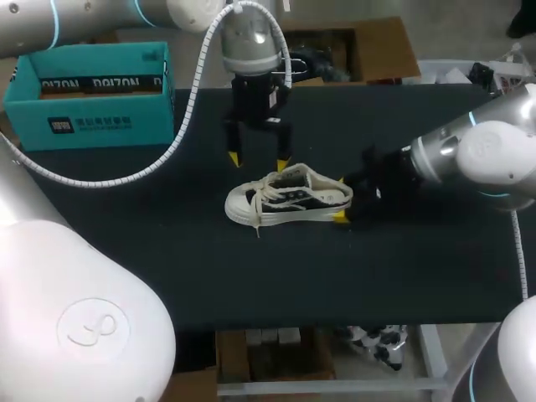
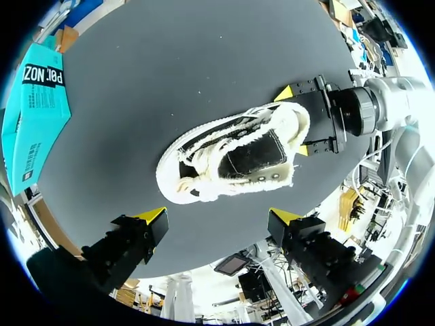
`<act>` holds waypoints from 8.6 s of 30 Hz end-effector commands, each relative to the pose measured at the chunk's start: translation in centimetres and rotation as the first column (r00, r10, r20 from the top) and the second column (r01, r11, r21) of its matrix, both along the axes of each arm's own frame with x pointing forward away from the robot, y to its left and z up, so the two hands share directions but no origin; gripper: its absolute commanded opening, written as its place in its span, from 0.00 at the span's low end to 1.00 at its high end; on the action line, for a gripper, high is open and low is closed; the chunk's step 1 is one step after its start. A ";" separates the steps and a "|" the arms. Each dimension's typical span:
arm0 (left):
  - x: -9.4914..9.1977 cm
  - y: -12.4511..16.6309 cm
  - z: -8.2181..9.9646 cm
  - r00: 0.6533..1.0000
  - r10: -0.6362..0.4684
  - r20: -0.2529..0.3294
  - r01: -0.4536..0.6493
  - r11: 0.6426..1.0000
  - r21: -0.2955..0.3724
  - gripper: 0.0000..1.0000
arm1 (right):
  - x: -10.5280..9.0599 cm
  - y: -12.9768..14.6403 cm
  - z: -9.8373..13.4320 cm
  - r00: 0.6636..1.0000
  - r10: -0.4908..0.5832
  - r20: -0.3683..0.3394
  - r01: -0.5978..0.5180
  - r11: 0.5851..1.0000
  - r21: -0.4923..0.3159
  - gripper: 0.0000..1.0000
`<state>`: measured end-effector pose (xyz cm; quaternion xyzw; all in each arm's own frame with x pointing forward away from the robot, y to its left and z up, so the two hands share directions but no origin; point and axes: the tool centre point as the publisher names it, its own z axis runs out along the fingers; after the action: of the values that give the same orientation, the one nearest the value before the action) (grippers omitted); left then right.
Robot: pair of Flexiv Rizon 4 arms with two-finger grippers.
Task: Open the shoe tongue, take the insole out of the shoe, put the insole back into the shoe, and pack the shoe into the shoebox
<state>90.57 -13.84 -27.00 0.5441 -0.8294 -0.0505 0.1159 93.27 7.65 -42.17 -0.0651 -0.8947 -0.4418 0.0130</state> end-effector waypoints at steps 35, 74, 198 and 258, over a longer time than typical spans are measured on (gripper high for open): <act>1.7 -8.6 -3.0 0.989 0.149 0.015 -0.147 0.943 0.298 0.66 | 0.7 1.1 -1.8 0.999 -0.007 0.032 0.005 0.998 0.057 0.00; -0.4 -5.8 -2.0 0.978 0.192 0.085 -0.205 0.960 0.191 0.00 | 0.7 1.1 -1.8 0.999 -0.007 0.032 0.005 0.998 0.057 0.00; 1.0 -6.1 -11.0 0.503 -0.840 0.205 0.860 0.462 -0.217 0.00 | 0.7 1.1 -1.8 0.999 -0.007 0.032 0.005 0.998 0.057 0.00; 4.0 -6.9 -23.5 0.454 -0.842 0.291 0.801 0.529 0.281 0.00 | 0.7 1.1 -1.8 0.999 -0.007 0.032 0.005 0.998 0.057 0.00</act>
<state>92.29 -20.53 -40.13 0.0768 -0.9922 -0.0214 -0.0955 93.76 8.75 -43.21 -0.0604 -0.8819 -0.4675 -0.0021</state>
